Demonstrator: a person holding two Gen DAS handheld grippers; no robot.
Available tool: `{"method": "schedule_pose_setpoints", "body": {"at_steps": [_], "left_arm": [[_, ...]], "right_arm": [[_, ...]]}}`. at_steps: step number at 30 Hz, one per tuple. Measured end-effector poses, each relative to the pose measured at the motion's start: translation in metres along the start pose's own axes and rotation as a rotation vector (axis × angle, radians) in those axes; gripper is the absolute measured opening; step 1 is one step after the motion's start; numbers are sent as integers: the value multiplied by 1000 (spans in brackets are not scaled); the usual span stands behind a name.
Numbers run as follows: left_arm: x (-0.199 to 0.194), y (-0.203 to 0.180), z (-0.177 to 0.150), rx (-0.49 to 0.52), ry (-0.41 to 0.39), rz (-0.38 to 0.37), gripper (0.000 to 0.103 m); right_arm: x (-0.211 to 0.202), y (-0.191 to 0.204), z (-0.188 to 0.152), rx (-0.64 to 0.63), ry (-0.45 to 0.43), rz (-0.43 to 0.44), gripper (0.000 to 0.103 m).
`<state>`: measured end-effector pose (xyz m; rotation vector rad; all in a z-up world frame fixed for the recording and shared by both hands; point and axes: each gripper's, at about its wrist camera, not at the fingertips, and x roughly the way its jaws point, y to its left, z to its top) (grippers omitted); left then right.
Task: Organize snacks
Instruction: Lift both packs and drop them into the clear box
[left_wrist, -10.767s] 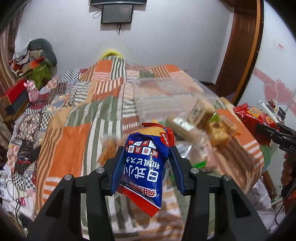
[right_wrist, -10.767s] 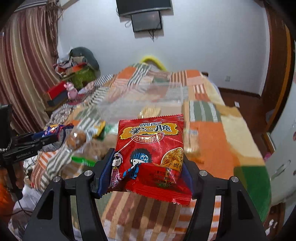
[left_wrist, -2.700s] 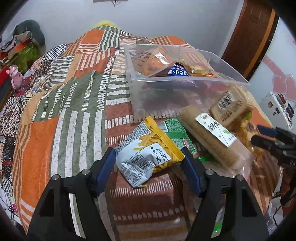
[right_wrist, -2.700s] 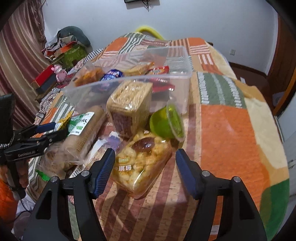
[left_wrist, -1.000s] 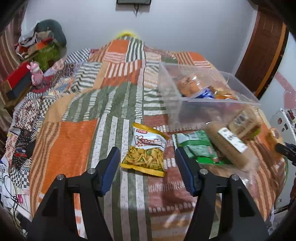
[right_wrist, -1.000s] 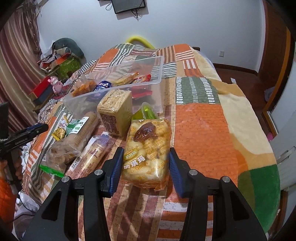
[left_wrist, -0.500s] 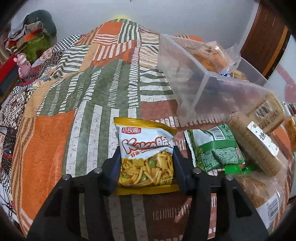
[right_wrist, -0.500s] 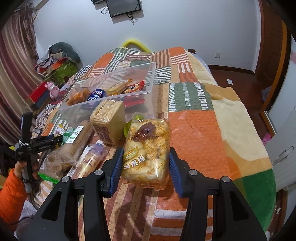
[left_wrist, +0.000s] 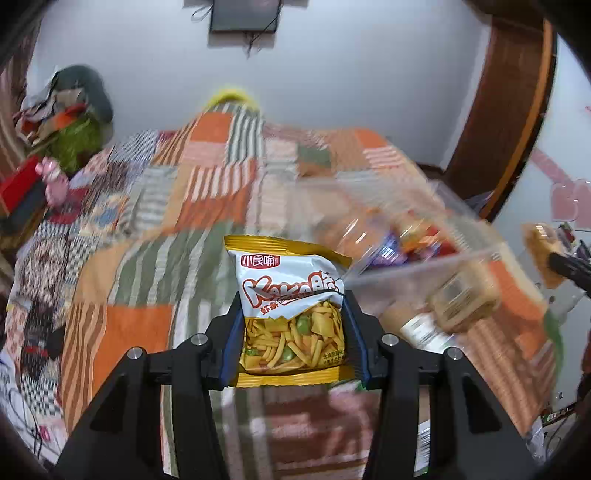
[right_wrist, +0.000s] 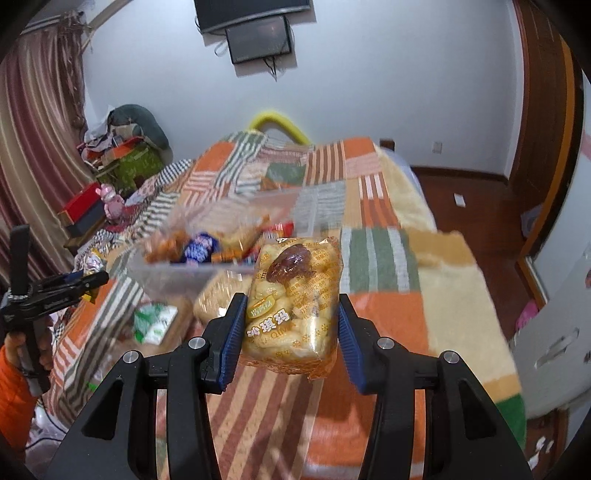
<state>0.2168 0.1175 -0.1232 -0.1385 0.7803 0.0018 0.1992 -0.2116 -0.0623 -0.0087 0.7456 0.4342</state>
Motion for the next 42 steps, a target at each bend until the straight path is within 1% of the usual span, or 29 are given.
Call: {"method": "schedule_pose_setpoints", "body": {"at_steps": [4,7,10,14,17,21,29,38,41,42], "left_arm": [[-12,-25,23,37,-48,-43,48],[-10,-40,36,47,-63,-76,48],[-3,-54,44,51,-63,-107,49],[11,-72,52,73,-47,-124,49],[22,-84,57,85,-31,-130,49],[42,-94,64,95,-4,-128,49],[84,-106,75,96,64,-133,49],[109,-110,76,104,98,-107,49],[110,-112,76,110,98,-106,53],[110,-112,76,108,100,-106,58]], "right_arm": [[2,6,15,-31,-36,3,44],[8,12,27,-47,-58,11,44],[18,15,36,-60,-65,13,44],[32,20,43,-75,-59,17,44],[42,20,46,-82,-48,15,44],[62,18,49,-68,-18,34,44],[93,11,53,-57,49,62,44],[111,12,50,-83,96,79,44],[112,12,49,-92,106,91,44],[112,12,49,-92,101,90,44]]}}
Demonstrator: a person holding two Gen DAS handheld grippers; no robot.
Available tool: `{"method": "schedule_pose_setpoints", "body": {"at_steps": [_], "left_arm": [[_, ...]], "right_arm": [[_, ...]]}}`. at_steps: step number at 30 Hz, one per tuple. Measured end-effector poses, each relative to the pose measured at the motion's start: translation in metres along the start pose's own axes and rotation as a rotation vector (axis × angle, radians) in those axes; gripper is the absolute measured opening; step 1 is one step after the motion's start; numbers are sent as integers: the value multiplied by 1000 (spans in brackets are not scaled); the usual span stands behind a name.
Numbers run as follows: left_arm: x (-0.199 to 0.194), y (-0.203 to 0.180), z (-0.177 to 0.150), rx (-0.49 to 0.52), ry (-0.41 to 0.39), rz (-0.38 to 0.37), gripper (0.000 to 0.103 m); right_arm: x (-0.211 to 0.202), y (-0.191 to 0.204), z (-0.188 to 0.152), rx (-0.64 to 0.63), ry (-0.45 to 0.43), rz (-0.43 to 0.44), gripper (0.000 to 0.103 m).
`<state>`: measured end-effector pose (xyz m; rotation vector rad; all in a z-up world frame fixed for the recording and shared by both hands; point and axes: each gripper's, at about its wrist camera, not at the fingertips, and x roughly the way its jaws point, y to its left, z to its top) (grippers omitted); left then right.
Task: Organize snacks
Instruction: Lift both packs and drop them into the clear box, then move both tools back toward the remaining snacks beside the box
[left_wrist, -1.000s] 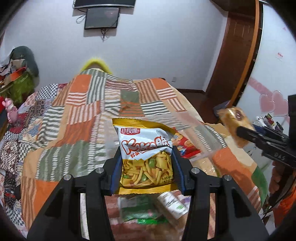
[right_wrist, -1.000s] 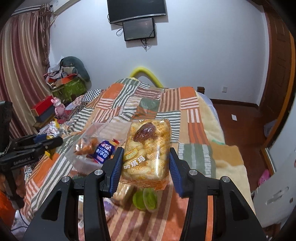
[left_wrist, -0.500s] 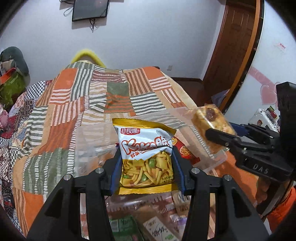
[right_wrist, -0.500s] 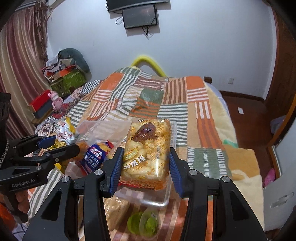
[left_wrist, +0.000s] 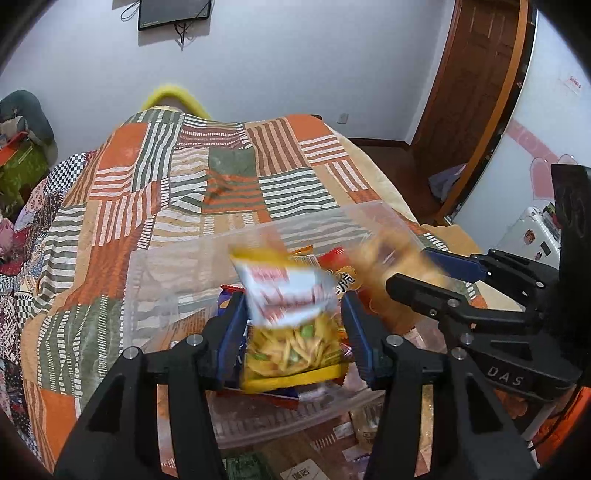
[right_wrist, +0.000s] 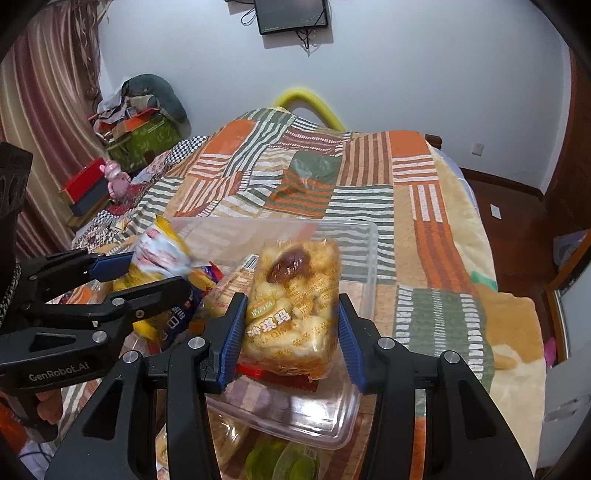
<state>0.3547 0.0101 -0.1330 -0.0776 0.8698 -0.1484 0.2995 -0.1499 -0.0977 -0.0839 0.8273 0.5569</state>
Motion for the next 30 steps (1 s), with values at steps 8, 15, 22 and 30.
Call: {"method": "schedule_pose_setpoints", "body": {"at_steps": [8,15,22,30], "left_arm": [[-24,-2,0,9,-33,0,63],[-70,0,-13,14,-81,-2,68],[-102,12,-52,0,-66,19,71],[-104,21,-119,-25,29,16,72]], "right_arm": [[-19,-2,2,-7,-31,-8,53],[-52,5,-7,-32,-73,-19,53],[-77,17,-29,-46,-83,-23,56],[-80,36,-70,-51,-11,-6,57]]}}
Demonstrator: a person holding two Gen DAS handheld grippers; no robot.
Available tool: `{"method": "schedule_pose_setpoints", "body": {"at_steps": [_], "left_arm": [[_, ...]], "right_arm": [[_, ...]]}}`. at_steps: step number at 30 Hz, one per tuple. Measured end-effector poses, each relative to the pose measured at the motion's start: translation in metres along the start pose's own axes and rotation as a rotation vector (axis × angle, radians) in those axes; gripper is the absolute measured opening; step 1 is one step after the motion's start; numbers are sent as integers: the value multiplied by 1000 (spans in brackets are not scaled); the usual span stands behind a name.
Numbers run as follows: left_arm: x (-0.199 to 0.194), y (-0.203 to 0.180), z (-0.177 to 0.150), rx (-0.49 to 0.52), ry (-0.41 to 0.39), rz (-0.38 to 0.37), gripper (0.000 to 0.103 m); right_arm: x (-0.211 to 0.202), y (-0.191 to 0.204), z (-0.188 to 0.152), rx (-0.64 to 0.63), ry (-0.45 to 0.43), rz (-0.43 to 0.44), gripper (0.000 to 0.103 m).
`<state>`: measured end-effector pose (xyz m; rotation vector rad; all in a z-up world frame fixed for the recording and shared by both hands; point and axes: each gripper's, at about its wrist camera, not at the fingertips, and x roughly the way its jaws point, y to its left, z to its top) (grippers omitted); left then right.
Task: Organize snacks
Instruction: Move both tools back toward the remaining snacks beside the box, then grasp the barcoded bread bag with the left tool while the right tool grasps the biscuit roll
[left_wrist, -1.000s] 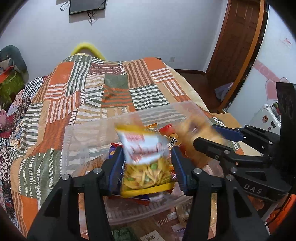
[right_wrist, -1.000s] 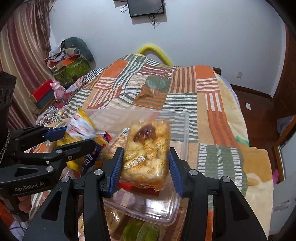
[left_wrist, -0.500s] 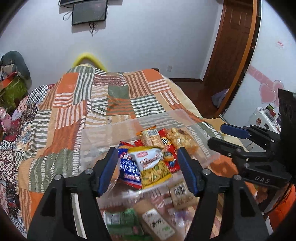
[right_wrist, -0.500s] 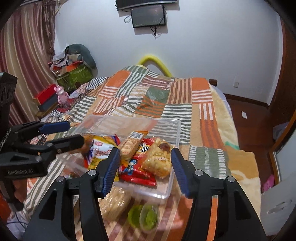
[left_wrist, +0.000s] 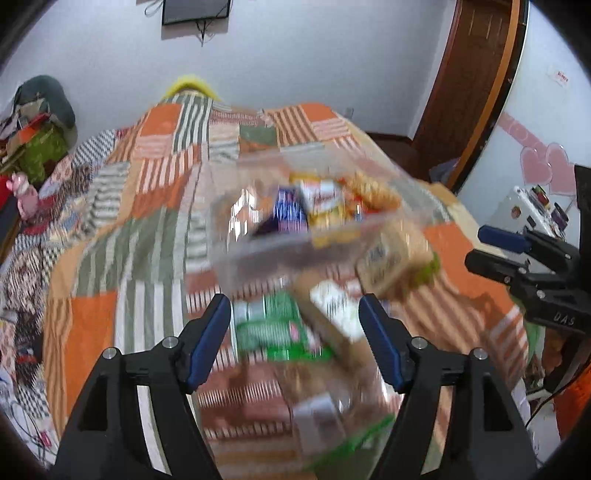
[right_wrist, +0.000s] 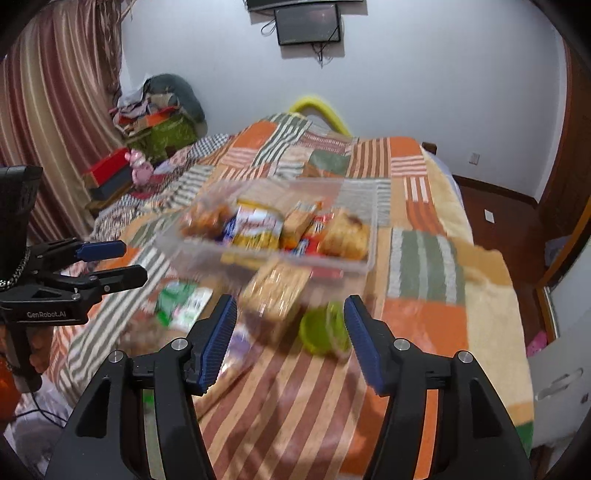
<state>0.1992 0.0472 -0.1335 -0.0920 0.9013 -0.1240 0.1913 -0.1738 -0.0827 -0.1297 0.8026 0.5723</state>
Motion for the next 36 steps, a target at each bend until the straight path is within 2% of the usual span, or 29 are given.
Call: {"method": "schedule_pose_setpoints", "body": {"at_steps": [5,11,15,19,23,29,32,36], "left_arm": [[8,0,-35,-15,67,-25,72],[12,-3,-61,-70,76,-68,74],[19,-1,-74,-68,109,-58,75],[25,10,-78,-98,115,-37,74],[29,19,-75,-119,101,-50,74],[34,19,-72,-92,82,-65,74],[34,22,-75,-100,80,-85,66],[29,30,-79,-138,71,-90,61]], "right_arm": [[7,11,-18,7,51,28,57],[19,21,-41,46,118,60,57],[30,32,-52,57,160,91,57],[36,44,-53,48,178,115,59],[50,59,-49,30,200,135,61],[69,74,-49,-1,233,110,67],[67,73,-50,-8,233,105,66],[57,57,-54,13,233,75,64]]}}
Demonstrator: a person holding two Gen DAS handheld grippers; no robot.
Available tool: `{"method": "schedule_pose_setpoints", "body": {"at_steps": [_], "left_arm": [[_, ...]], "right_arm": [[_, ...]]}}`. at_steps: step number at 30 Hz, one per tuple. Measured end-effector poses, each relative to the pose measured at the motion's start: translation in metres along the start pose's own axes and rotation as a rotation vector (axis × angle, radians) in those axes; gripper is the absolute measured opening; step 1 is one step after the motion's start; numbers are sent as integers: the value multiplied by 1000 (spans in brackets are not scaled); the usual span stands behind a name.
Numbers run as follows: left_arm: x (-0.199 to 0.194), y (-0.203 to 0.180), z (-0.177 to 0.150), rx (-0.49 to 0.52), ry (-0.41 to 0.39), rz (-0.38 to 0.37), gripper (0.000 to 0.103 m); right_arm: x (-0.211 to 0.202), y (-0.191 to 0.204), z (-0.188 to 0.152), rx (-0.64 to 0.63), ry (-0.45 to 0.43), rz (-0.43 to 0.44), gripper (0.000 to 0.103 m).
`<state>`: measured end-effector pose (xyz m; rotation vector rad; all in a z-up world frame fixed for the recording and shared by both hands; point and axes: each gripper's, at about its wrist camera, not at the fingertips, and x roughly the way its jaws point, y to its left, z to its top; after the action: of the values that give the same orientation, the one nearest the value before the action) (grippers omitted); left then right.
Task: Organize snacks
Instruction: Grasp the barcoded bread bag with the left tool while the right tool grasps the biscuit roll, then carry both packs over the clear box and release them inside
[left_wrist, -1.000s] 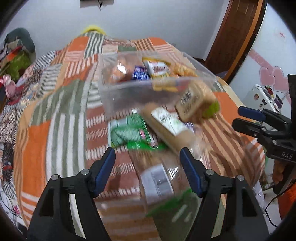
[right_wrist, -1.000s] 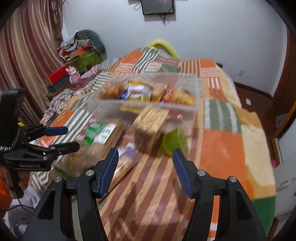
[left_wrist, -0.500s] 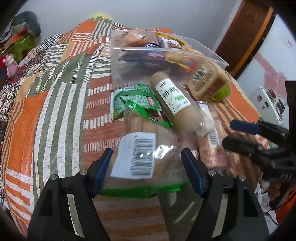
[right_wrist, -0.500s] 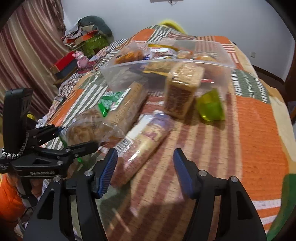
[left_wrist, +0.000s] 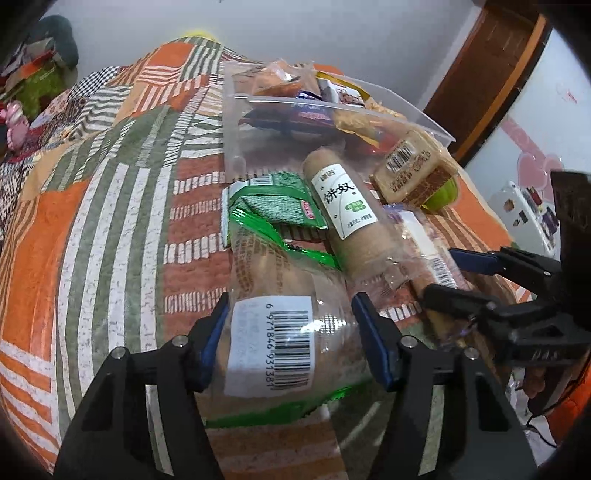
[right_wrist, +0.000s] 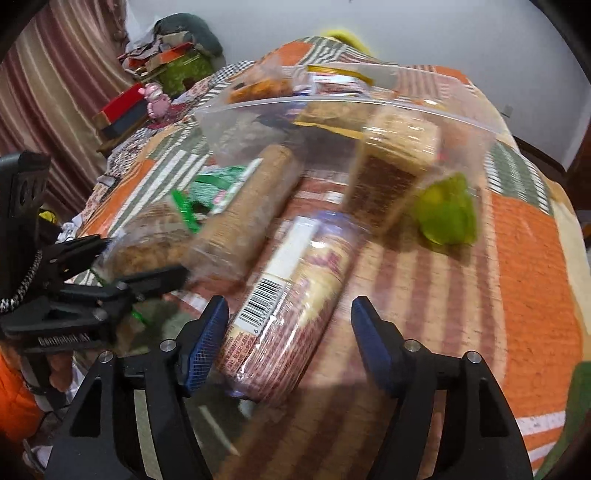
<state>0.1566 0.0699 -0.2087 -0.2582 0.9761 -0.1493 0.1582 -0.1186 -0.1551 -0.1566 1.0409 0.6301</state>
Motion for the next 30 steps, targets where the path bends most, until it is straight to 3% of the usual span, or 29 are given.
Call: {"method": "schedule_pose_setpoints", "body": {"at_steps": [8,10,15,23,30], "left_arm": [[-8,14,-7,-46,-11,15,50],[-10,15,-8,-47,-13,22,49],[-16,14,-8,-42,-26,37,48],[-36,11,2,-41,-78,46,48],[-57,1,27,-21,-151,41,48]], "right_arm": [[-12,-19,-3,41,-9,-22,61],[-6,-13,1,29,-4,-19,53],[5,-2,7,12,-5,-26,43],[-11,-5,0,26,-22,-4,42],[-43,-14,5,34,-98,-11,42]]}}
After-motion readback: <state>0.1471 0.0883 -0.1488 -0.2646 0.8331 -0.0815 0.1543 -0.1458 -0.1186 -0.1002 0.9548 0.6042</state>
